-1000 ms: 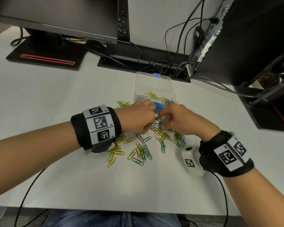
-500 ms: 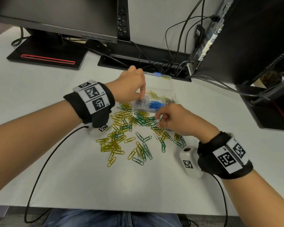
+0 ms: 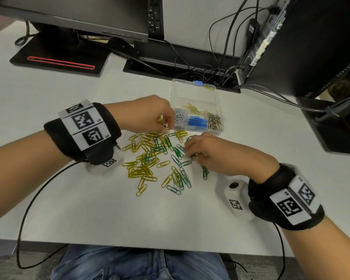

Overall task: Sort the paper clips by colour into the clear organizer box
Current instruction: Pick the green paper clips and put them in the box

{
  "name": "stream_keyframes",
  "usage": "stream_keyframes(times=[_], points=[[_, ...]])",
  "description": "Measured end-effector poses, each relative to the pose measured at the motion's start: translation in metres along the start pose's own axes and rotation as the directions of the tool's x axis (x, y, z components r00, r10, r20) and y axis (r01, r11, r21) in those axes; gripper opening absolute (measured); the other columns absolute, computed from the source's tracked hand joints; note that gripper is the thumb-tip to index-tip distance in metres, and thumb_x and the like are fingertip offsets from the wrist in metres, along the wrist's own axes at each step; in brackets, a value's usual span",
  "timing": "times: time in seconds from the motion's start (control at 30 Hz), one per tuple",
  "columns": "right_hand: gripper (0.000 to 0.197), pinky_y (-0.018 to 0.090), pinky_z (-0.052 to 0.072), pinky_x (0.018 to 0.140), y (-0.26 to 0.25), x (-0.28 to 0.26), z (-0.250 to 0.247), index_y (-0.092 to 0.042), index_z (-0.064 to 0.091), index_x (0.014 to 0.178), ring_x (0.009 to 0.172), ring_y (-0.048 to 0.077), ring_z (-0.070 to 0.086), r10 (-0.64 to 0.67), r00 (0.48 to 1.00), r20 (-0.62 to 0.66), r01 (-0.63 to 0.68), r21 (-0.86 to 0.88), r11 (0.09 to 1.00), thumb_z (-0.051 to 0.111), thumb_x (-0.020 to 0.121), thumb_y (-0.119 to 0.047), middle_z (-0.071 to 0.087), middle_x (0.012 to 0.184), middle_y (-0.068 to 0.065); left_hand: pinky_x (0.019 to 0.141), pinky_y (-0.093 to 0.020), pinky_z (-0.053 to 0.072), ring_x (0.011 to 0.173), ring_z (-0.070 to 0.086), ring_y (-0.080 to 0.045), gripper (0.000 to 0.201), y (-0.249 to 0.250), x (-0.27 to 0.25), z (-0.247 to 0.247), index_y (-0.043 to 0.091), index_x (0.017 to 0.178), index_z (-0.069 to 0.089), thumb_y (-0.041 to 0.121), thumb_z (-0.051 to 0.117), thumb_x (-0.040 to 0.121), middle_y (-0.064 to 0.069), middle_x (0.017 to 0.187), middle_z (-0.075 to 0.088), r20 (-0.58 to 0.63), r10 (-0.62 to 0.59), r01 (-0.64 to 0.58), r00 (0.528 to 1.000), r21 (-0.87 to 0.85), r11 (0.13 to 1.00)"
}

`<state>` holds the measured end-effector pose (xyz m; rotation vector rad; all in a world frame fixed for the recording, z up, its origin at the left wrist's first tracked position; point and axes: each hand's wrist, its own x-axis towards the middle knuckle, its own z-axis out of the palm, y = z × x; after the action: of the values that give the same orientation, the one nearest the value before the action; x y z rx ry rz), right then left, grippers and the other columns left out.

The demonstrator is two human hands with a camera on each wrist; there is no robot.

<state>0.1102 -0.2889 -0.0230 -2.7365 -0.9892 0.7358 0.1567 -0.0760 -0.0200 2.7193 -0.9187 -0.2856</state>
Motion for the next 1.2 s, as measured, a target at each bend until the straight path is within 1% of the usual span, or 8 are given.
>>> stream_keyframes(times=[0.2,0.37,0.5,0.6,0.73,0.9,1.0,1.2], points=[[0.037,0.02,0.038,0.088,0.01,0.004,-0.01,-0.017,0.062,0.123,0.11,0.017,0.054,0.115,0.966,-0.231,-0.098,0.084,0.992,0.051,0.091,-0.002,0.059,0.122,0.001,0.069,-0.017,0.031,0.086,0.044,-0.008,0.032,0.014,-0.002,0.01,0.026,0.118,0.066,0.02,0.065,0.087,0.001,0.105,0.055,0.169,0.132,-0.136,0.977,0.012,0.991],[0.047,0.034,0.038,0.1,0.007,0.019,-0.008,-0.019,0.05,0.136,0.115,0.022,0.045,0.115,0.993,-0.04,-0.113,0.03,0.993,0.047,0.092,-0.002,0.043,0.127,0.006,0.07,-0.014,0.036,0.09,0.049,-0.009,0.022,0.013,-0.006,0.015,0.022,0.108,0.073,0.021,0.065,0.087,0.0,0.103,0.059,0.253,0.163,-0.165,0.953,-0.014,0.986],[0.035,0.031,0.043,0.095,0.009,0.019,-0.007,-0.014,0.063,0.121,0.107,0.02,0.052,0.104,0.994,-0.039,-0.103,0.028,0.994,0.049,0.09,-0.003,0.049,0.117,0.002,0.071,-0.022,0.043,0.081,0.052,-0.008,0.013,0.008,-0.006,0.012,0.022,0.094,0.073,0.028,0.067,0.085,0.004,0.094,0.061,0.147,0.096,-0.099,0.985,0.017,0.995],[0.035,0.021,0.039,0.082,0.01,0.016,-0.012,-0.016,0.065,0.116,0.091,0.011,0.048,0.102,0.984,-0.144,-0.098,0.031,0.995,0.052,0.088,0.0,0.05,0.108,-0.002,0.071,-0.027,0.045,0.082,0.052,-0.011,0.018,0.01,0.002,0.01,0.025,0.104,0.067,0.028,0.065,0.086,0.004,0.093,0.06,0.062,0.083,-0.085,0.995,0.045,0.995],[0.038,0.029,0.047,0.083,0.015,0.018,-0.011,-0.022,0.066,0.115,0.091,0.014,0.051,0.142,0.978,-0.151,-0.141,0.016,0.99,0.059,0.083,-0.001,0.057,0.105,0.0,0.072,-0.029,0.043,0.085,0.048,-0.011,0.028,0.02,0.014,0.014,0.027,0.117,0.062,0.026,0.061,0.089,0.006,0.094,0.052,0.128,0.08,-0.097,0.989,0.131,0.987],[0.014,0.027,0.048,0.07,0.027,0.007,-0.009,-0.011,0.069,0.09,0.077,0.016,0.057,0.222,0.973,-0.06,-0.22,0.048,0.974,0.062,0.081,-0.003,0.063,0.084,-0.001,0.066,-0.023,0.038,0.083,0.054,-0.013,0.004,0.014,0.012,0.019,0.024,0.092,0.064,0.024,0.062,0.088,0.006,0.091,0.052,0.154,0.054,-0.078,0.987,0.155,0.985],[0.008,0.027,0.048,0.069,0.026,0.005,-0.009,-0.012,0.068,0.086,0.077,0.016,0.057,0.216,0.967,-0.134,-0.209,0.068,0.976,0.064,0.082,-0.007,0.063,0.084,0.0,0.061,-0.026,0.04,0.076,0.056,-0.015,0.015,0.009,0.007,0.017,0.028,0.074,0.055,0.025,0.064,0.085,0.005,0.082,0.057,0.151,-0.011,-0.011,0.988,0.142,0.99],[0.013,0.029,0.047,0.071,0.013,0.023,-0.007,-0.017,0.065,0.093,0.076,0.015,0.055,0.151,0.982,-0.116,-0.14,0.101,0.985,0.071,0.081,-0.019,0.057,0.08,-0.005,0.06,-0.028,0.036,0.081,0.055,-0.021,0.01,0.022,0.018,0.017,0.024,0.084,0.055,0.029,0.063,0.085,0.006,0.079,0.049,0.036,-0.072,0.063,0.997,0.215,0.975]])
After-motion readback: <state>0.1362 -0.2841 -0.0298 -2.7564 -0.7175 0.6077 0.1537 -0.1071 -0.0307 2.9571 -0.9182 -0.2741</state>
